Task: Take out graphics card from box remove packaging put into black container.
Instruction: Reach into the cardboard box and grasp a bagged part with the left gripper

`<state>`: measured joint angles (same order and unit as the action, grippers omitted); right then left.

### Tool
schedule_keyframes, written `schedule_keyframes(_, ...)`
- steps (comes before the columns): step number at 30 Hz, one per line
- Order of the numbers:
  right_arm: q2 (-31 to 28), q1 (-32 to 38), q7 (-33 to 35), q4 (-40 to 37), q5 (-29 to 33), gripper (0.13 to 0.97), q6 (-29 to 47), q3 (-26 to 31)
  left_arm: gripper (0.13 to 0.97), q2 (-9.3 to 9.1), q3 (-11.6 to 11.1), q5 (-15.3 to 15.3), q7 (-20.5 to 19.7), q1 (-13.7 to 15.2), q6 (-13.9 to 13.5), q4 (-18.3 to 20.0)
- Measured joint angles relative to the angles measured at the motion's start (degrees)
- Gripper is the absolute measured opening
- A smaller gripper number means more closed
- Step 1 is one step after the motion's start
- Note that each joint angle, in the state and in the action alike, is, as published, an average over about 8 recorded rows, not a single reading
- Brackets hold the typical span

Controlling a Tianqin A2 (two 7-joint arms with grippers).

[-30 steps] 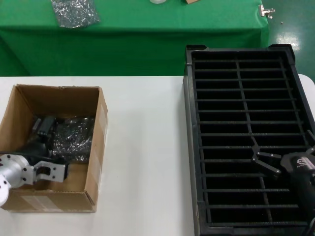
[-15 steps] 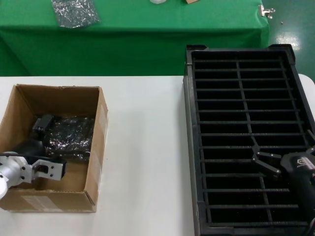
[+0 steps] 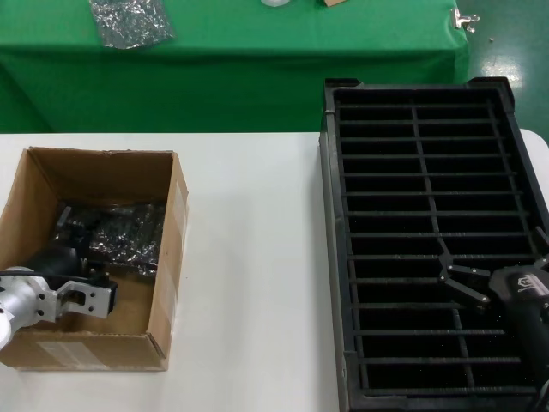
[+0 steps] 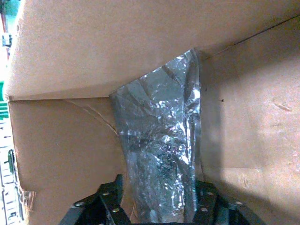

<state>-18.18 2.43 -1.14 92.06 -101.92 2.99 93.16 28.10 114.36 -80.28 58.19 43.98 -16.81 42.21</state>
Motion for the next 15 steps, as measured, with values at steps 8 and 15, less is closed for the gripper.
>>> schedule_keyframes(8,0.0,0.0,0.0,0.0,0.0,0.966,0.0,0.0,0.403,0.32,0.0,0.28,-0.12,-0.17,0.4,0.6)
schedule_keyframes(15,0.0,0.0,0.0,0.0,0.0,0.966,0.0,0.0,0.336,1.4,0.5,2.77,-3.82,-1.13,0.55,3.19)
